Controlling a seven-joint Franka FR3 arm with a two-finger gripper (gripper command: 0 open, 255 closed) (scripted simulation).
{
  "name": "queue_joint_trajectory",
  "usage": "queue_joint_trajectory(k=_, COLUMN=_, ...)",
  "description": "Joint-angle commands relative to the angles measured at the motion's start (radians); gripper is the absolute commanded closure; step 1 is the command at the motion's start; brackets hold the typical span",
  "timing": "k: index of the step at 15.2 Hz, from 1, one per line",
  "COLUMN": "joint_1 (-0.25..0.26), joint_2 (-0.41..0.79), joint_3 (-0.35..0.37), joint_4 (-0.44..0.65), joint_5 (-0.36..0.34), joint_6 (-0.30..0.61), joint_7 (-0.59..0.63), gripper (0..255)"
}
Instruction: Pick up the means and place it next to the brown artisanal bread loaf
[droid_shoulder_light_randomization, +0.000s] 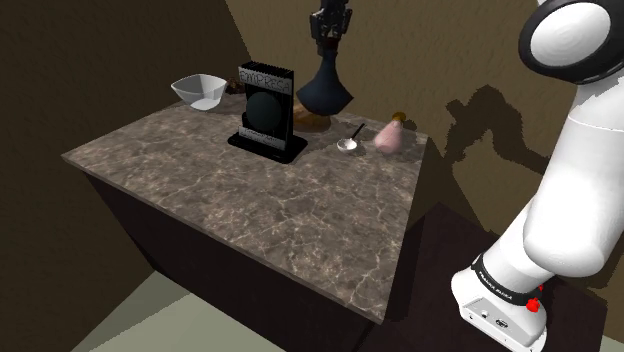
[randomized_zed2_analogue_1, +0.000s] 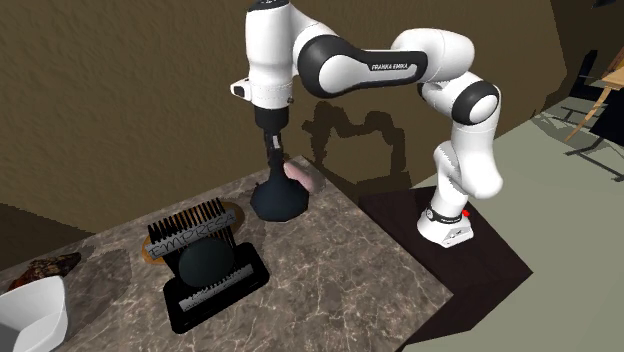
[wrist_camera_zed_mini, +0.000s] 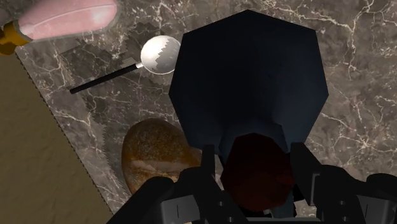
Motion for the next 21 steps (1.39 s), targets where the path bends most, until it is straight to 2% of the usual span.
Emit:
queue_joint_trajectory(k=1, joint_1=0.000, joint_2=-0.018, joint_3=0.000, joint_4=-0.055, joint_5=0.000, joint_6=0.039, joint_7=0.002, gripper=255)
queue_joint_trajectory(k=10, joint_1=-0.001, joint_2=-0.059, joint_3=0.000, joint_4=-0.236, joint_5=0.000, joint_6=0.179, joint_7=0.008, gripper=255)
queue_joint_trajectory(k=21, joint_1=-0.002, joint_2=-0.074, joint_3=0.000, joint_4=-0.404, joint_5=-0.002, joint_6=0.333, joint_7=0.014, gripper=255)
